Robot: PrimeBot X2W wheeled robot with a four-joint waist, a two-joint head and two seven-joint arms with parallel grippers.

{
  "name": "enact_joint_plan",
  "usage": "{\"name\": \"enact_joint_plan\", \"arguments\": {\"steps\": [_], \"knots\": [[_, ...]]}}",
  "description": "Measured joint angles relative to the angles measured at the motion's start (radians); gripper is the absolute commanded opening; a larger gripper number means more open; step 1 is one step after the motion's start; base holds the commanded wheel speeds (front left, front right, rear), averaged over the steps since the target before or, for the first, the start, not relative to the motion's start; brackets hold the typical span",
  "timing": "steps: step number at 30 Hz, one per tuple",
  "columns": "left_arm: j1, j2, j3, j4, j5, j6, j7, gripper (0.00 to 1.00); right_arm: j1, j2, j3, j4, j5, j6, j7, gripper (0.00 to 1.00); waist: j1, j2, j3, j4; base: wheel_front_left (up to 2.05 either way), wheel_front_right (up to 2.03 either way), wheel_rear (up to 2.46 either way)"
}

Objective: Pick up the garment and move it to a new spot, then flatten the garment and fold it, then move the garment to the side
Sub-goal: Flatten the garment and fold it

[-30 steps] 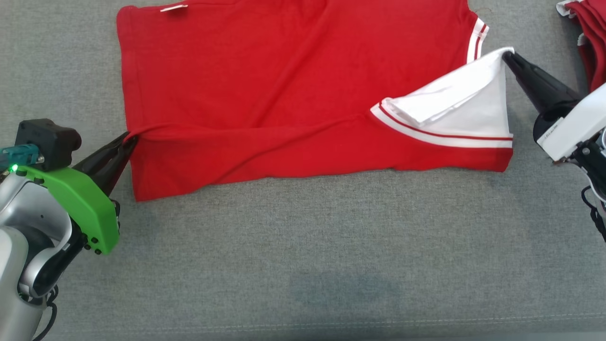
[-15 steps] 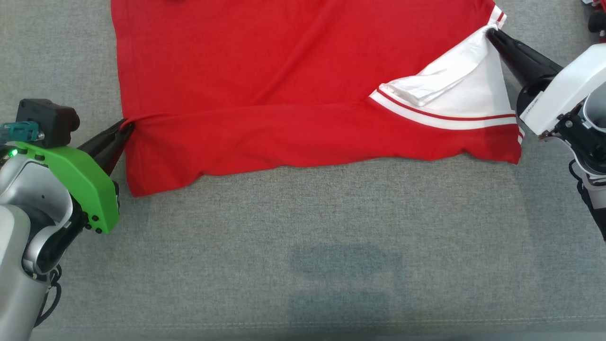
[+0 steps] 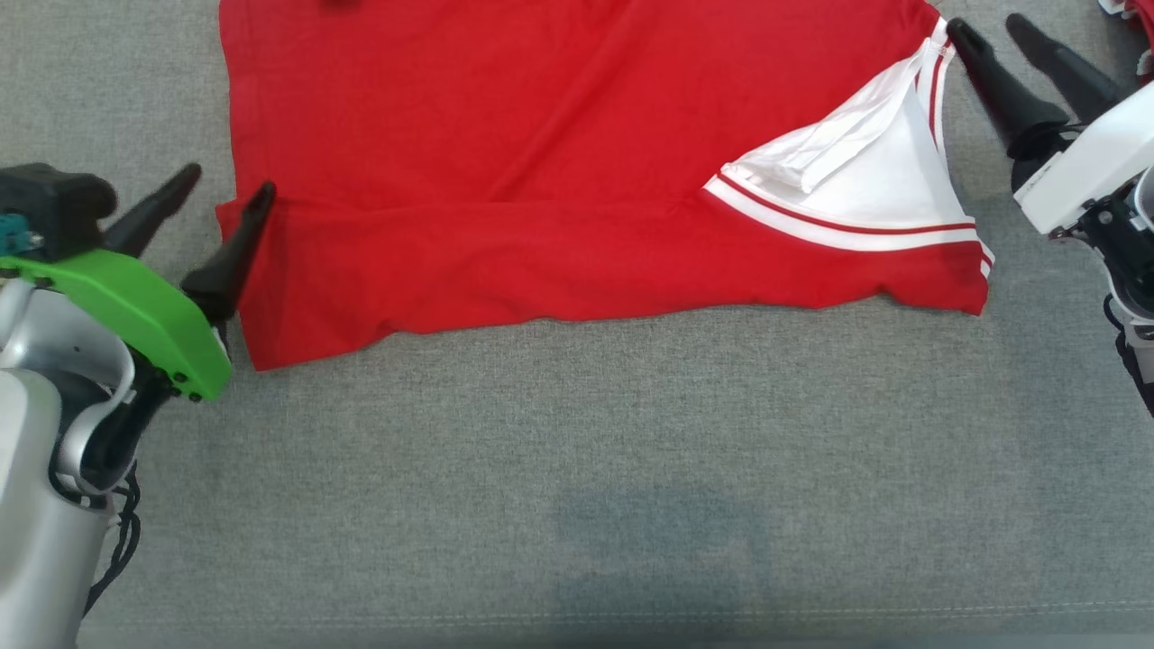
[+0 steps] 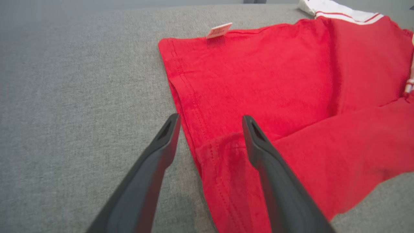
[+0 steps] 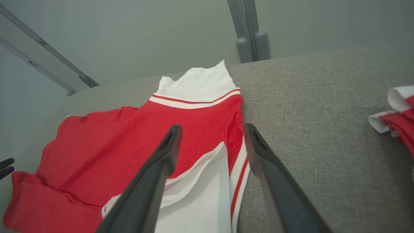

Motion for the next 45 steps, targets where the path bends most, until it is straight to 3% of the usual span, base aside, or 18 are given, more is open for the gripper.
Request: {"name": "enact_joint_plan", "arguments": {"steps": [3, 9, 21, 45], "knots": [[0.003, -0.02, 0.064, -0.009, -0.022, 0.038, -0.058, 1.0, 0.003, -0.007, -0.033, -0.002, -0.018, -0.001, -0.055, 1.0, 0.0, 0.0, -0.012, -0.004, 0.0, 0.0, 0.0], [0.11, -0.051, 0.11, -0.013, -0.087, 0.054, -0.107, 1.0, 0.109, -0.06, -0.063, -0.027, -0.057, -0.005, -0.128, 1.0, 0.0, 0.0, -0.043, -0.011, 0.0, 0.0, 0.0], [0.251, -0.131, 0.107, -0.001, -0.196, 0.069, -0.129, 1.0, 0.364, 0.025, 0.002, -0.073, -0.047, -0.009, -0.189, 1.0, -0.0001, 0.0, -0.093, -0.025, 0.0, 0.0, 0.0], [0.247, -0.108, 0.069, 0.052, -0.171, 0.079, -0.07, 1.0, 0.42, 0.036, 0.026, -0.081, -0.066, -0.026, -0.22, 1.0, -0.0001, 0.0, -0.07, -0.025, 0.0, 0.0, 0.0]]}}
